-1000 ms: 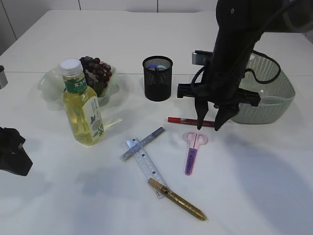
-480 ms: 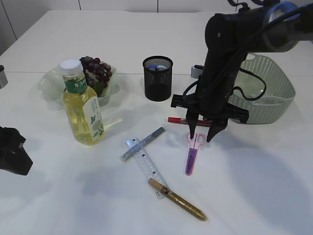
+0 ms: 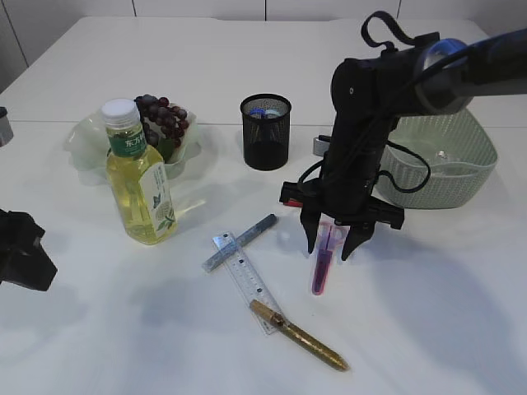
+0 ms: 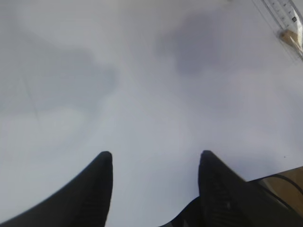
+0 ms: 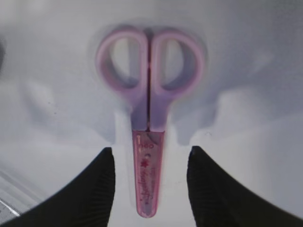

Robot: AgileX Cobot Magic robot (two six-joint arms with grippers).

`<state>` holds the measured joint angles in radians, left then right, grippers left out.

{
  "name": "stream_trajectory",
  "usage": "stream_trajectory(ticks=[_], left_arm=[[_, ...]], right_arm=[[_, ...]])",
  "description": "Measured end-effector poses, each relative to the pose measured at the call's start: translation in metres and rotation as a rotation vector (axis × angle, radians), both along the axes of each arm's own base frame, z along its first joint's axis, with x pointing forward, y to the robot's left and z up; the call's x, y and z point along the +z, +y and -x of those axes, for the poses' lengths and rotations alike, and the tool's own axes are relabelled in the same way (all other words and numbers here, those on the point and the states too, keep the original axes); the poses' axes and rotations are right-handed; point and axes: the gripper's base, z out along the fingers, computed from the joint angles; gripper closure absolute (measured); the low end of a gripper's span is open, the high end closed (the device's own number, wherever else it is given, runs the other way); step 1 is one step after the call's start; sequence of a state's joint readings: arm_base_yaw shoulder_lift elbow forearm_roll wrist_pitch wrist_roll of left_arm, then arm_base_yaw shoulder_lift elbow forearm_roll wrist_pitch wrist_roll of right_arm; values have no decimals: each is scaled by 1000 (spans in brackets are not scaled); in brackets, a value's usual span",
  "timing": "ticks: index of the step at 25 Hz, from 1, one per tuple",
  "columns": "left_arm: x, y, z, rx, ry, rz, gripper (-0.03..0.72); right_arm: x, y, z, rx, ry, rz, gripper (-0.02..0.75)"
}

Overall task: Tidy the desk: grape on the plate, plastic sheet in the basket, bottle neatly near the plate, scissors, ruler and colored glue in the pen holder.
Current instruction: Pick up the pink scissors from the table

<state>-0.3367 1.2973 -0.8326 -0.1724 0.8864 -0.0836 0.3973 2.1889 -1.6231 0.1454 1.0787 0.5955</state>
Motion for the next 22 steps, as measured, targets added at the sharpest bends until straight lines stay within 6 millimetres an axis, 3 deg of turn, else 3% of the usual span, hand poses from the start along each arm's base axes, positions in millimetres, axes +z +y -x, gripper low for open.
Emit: stream_trajectory(ticks=[5, 22], left_arm=[[0, 0, -1, 2, -12, 3, 267], [1, -1, -3, 6, -35, 10, 269]], right_arm=[[-5, 5, -2, 3, -22, -12, 310], [-20, 4, -5, 9, -23, 19, 308]])
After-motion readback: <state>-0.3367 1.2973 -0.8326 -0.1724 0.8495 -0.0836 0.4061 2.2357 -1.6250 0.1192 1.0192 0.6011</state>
